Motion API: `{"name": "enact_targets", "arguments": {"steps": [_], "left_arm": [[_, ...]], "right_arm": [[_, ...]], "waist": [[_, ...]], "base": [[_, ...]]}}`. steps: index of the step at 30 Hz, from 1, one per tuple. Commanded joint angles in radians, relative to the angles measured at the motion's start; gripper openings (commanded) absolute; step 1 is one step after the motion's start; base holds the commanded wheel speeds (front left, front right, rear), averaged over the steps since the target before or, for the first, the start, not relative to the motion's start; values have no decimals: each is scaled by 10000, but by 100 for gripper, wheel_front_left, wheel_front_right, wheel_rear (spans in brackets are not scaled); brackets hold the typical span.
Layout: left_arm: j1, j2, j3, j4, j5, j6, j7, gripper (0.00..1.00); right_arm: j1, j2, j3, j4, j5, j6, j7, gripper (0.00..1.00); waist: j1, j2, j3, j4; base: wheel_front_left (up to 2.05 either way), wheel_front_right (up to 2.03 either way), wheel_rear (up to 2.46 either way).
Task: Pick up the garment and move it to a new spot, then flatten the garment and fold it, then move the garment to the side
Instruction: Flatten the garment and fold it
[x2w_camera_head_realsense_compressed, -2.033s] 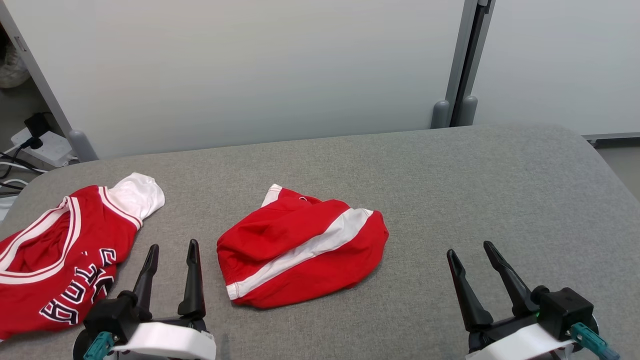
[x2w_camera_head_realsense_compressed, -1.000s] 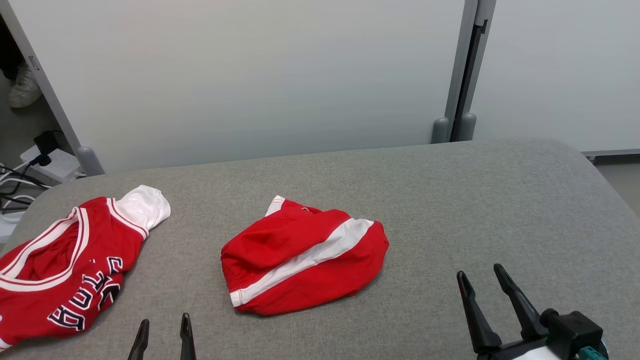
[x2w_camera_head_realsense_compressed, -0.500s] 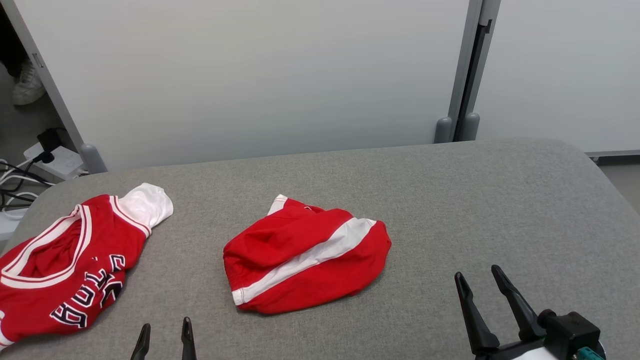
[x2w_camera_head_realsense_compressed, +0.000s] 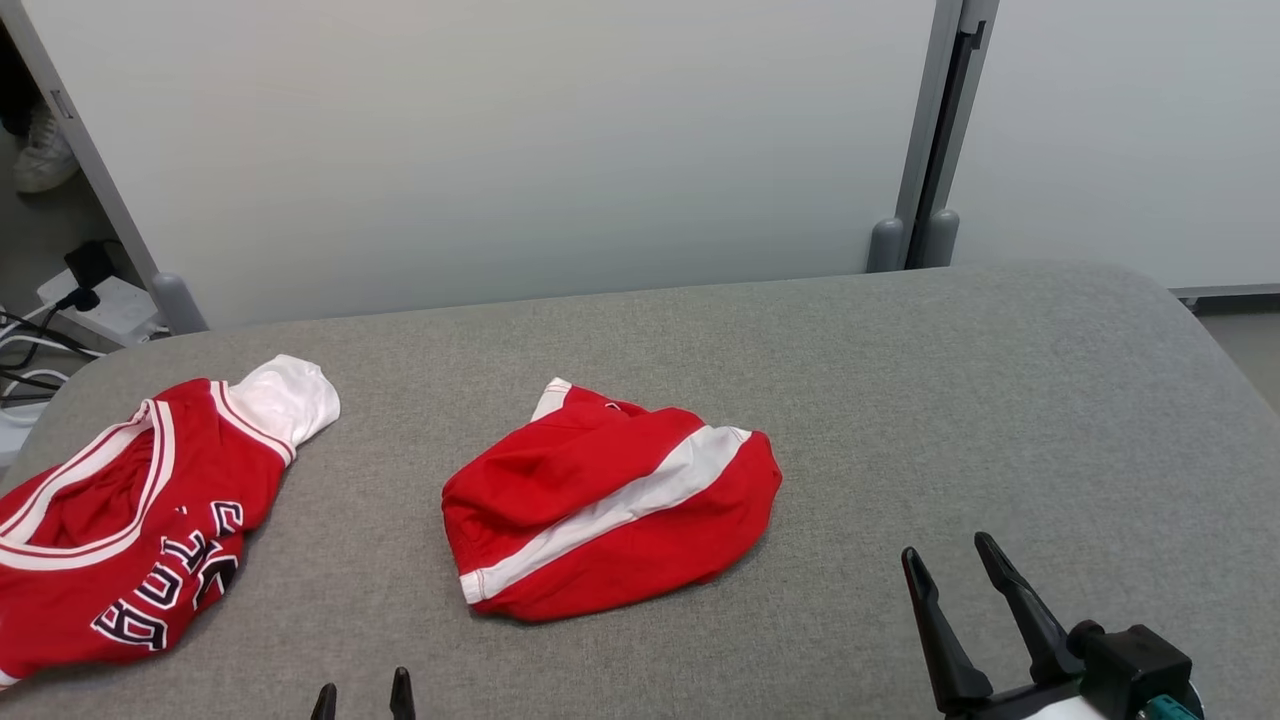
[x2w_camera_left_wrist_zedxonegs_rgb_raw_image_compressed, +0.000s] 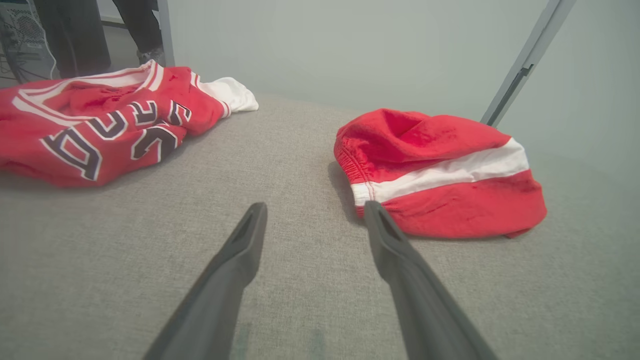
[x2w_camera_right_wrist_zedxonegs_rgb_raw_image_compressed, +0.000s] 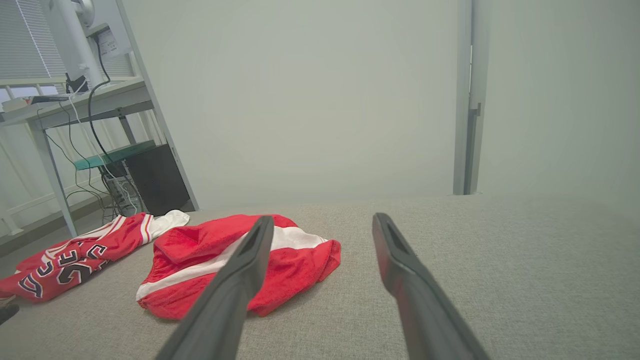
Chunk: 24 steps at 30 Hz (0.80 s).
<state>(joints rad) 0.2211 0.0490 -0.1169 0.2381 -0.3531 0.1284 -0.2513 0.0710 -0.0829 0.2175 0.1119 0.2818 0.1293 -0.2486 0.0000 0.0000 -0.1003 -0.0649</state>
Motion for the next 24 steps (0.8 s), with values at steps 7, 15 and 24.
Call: {"name": "enact_targets", "arguments": {"steps": [7, 15, 24], "left_arm": [[-2258, 13, -387, 1597, -1174, -309, -47, 100], [-4185, 13, -1070, 3627, -1407, -335, 568, 100], [-5108, 12, -1401, 5057, -1627, -474, 633, 100]], "right_arm": [[-542, -227, 389, -205, 124, 14, -132, 100], [-774, -469, 635, -149, 165, 14, -132, 100], [-1004, -593, 848, -118, 207, 14, -132, 100]], "waist": [[0, 0, 416, -32], [0, 0, 967, -194], [0, 0, 1208, -354]], "base": [[0, 0, 0], [0, 0, 0], [0, 0, 0]]}}
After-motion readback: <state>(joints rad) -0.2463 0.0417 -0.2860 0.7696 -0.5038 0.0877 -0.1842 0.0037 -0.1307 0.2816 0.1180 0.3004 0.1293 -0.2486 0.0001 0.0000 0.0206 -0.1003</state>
